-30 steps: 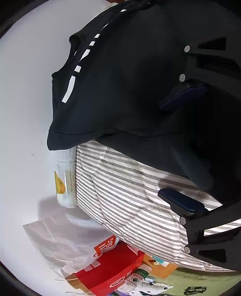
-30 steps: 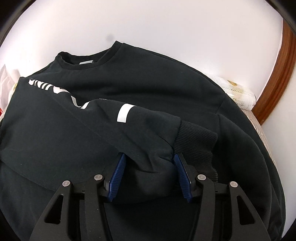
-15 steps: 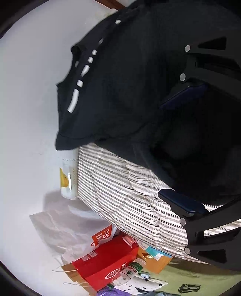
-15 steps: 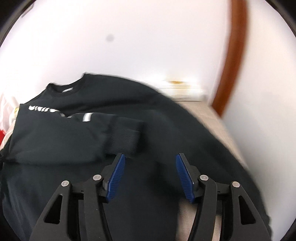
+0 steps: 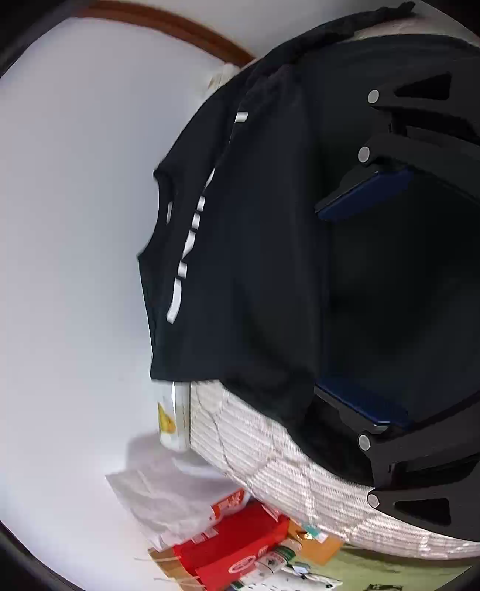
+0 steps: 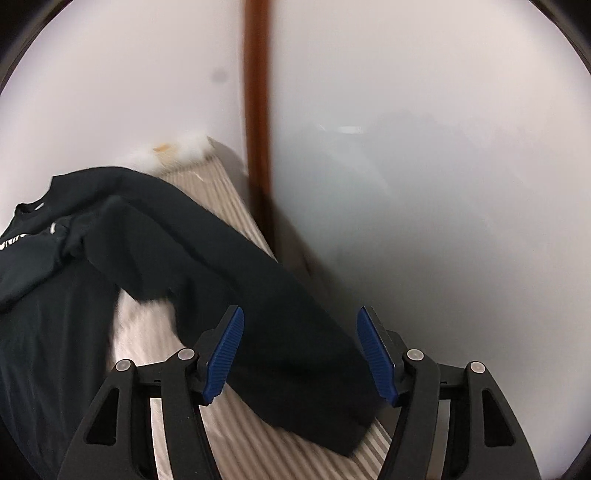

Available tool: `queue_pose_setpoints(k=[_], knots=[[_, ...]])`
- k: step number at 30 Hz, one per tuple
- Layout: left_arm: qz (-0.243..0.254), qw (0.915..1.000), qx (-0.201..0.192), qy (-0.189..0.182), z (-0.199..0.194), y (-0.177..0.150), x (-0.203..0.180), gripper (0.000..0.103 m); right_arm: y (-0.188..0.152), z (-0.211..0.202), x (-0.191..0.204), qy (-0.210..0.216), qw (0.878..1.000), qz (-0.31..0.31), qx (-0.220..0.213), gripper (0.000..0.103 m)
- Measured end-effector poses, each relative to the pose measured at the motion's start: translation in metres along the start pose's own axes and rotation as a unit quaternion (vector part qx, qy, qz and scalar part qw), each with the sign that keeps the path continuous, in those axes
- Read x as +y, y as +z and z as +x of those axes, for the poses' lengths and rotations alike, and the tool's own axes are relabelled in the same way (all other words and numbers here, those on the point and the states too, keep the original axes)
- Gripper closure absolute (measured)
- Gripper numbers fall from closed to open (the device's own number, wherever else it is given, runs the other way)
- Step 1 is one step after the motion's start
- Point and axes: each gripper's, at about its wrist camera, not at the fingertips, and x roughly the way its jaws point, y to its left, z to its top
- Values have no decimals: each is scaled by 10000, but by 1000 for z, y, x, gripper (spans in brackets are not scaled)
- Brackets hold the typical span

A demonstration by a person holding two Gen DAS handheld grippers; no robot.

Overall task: Fold small clothes
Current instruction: 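Grasp the cuff of the other sleeve with the right gripper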

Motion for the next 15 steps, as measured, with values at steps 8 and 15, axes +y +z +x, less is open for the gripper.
queue_pose_setpoints(k=[8,15], knots=[[248,9997,-3,18,-2,-7,-27,17,-45,29,-37,344,9970,538,446,40],[237,9995,97,204,3,-13,-21,17,-42,57,-37,395,9936,840,638,39]])
